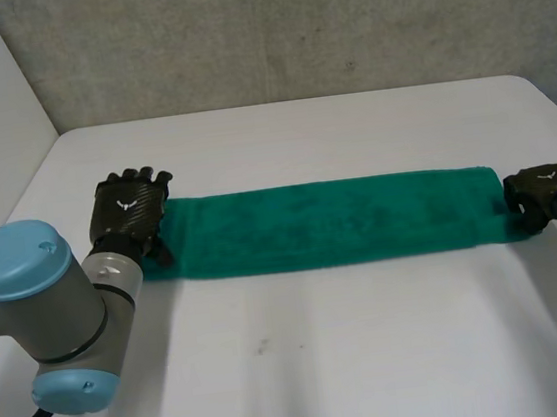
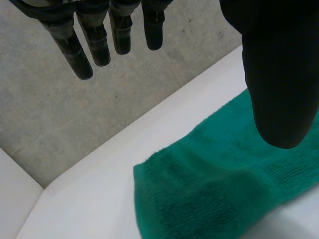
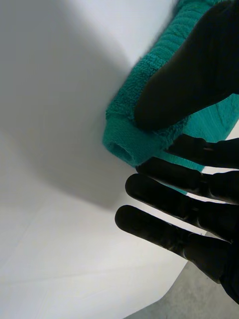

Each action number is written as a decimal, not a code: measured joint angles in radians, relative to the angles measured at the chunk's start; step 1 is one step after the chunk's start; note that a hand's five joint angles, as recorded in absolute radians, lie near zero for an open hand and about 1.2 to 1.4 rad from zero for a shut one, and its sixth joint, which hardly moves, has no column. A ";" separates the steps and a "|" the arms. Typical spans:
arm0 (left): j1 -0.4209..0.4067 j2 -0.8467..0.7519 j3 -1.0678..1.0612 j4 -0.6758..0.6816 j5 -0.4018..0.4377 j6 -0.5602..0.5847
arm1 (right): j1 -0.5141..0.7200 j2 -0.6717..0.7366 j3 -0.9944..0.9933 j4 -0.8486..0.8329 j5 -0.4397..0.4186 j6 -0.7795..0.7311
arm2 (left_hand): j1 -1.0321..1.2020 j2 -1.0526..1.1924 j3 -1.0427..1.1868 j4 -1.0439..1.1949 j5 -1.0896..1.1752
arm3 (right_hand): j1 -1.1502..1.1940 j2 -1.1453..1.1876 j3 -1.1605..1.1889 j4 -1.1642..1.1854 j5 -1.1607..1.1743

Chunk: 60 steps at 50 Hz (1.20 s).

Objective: Fold the towel.

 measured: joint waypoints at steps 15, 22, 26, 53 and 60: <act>0.005 0.003 -0.010 0.000 0.000 -0.001 | -0.143 0.000 -0.077 0.006 0.112 -0.122 | 0.000 0.000 0.000 0.000 0.000 | 0.000 0.000 0.000 0.003 0.000; 0.003 0.008 -0.014 0.000 0.000 -0.001 | -0.142 -0.009 -0.144 0.006 0.210 -0.270 | 0.000 0.000 0.000 0.000 0.000 | 0.001 0.000 0.000 0.003 0.010; 0.003 0.011 -0.014 0.000 -0.001 -0.001 | -0.053 -0.020 -0.189 0.003 0.193 -0.280 | 0.000 0.000 0.000 0.000 0.000 | 0.009 0.000 0.000 0.003 0.014; 0.005 0.032 -0.028 0.000 -0.002 -0.002 | 0.814 0.182 -0.343 -0.092 -0.099 -0.232 | 0.000 0.000 0.000 -0.002 0.000 | -0.017 -0.021 -0.020 -0.024 -0.003; 0.002 0.031 -0.031 0.002 -0.001 0.000 | 0.812 0.201 -0.364 -0.083 0.078 -0.216 | 0.000 0.000 0.000 -0.002 0.000 | -0.695 -0.876 -0.885 -0.892 -0.845</act>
